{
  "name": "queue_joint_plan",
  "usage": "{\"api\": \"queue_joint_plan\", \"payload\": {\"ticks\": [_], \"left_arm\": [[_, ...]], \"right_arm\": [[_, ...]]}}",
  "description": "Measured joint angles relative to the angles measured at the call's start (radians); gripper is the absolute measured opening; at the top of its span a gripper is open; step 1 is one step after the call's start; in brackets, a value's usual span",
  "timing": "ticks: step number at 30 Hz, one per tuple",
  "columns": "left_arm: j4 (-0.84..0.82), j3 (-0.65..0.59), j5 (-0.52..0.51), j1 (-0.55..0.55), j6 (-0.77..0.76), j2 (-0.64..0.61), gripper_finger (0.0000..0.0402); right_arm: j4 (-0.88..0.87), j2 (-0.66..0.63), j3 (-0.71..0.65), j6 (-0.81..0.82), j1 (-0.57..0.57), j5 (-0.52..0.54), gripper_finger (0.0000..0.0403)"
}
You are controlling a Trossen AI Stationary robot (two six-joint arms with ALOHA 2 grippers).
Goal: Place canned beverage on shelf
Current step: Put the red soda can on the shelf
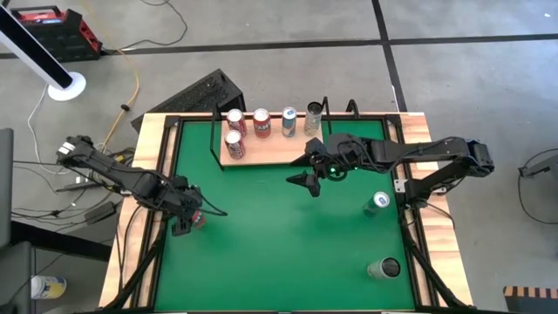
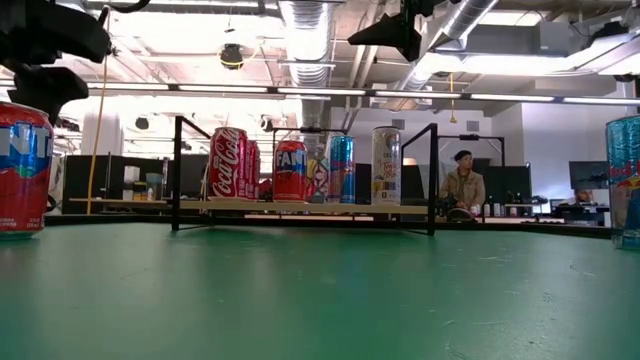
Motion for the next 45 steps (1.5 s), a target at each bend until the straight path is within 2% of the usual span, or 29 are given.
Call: {"api": "queue_joint_plan", "payload": {"ticks": [4,8,15,21,27,34,41,45], "left_arm": [[-0.001,-0.003,-0.005,0.0,-0.005,0.0,0.0326],[0.0,-0.003,-0.005,0.0,-0.001,0.0,0.0271],[0.025,0.02,0.026,0.015,0.07,0.006,0.027],[0.054,0.129,0.027,0.133,0.183,0.037,0.027],[0.059,0.269,0.061,0.259,0.312,0.159,0.027],[0.061,0.428,0.107,0.32,0.487,0.347,0.027],[0.077,0.548,0.162,0.398,0.66,0.493,0.027],[0.108,0.604,0.165,0.447,0.738,0.563,0.027]], "right_arm": [[0.0,0.0,0.0,0.0,0.0,0.002,0.0326],[0.0,0.0,0.0,0.0,-0.001,0.004,0.0326],[-0.004,0.0,0.0,0.0,-0.001,0.004,0.0326],[-0.019,-0.003,0.0,0.0,-0.001,0.0,0.0326],[-0.088,-0.036,-0.001,0.0,-0.001,-0.002,0.0326],[-0.171,-0.116,0.0,-0.039,0.017,0.0,0.0326],[-0.234,-0.183,0.0,-0.087,0.035,0.093,0.0326],[-0.253,-0.191,0.0,-0.104,0.035,0.104,0.0326]]}}
